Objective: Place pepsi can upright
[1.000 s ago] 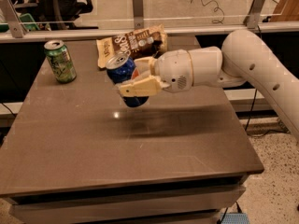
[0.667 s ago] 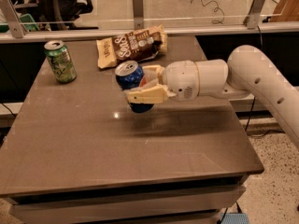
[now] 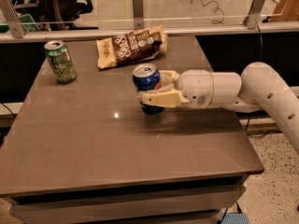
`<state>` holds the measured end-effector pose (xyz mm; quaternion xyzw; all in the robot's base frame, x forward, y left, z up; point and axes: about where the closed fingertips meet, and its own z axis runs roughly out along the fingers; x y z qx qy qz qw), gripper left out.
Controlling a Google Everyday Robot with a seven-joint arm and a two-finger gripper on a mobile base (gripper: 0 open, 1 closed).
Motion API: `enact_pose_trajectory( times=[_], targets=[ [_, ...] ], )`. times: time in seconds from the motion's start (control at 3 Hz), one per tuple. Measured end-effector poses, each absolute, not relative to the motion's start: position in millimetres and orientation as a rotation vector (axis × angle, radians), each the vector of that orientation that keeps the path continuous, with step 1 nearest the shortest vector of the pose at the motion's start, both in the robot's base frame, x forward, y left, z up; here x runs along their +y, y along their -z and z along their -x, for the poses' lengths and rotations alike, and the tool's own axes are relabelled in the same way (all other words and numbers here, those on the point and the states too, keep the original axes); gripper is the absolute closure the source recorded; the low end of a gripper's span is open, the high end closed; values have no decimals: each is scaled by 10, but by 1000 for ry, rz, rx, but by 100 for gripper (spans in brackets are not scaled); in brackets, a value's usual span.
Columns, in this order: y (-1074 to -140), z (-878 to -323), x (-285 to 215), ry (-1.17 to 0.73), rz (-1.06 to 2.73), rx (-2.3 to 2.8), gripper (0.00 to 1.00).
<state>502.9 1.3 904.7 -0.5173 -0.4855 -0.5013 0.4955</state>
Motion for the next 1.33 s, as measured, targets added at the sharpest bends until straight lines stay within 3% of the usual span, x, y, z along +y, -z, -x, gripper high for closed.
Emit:
enact_pose_trajectory(
  times=[0.67, 1.33],
  targets=[
    [-8906, -4962, -199, 1171, 1257, -1191, 100],
    [-8729, -4915, -348, 1137, 1278, -1172, 71]
  ],
)
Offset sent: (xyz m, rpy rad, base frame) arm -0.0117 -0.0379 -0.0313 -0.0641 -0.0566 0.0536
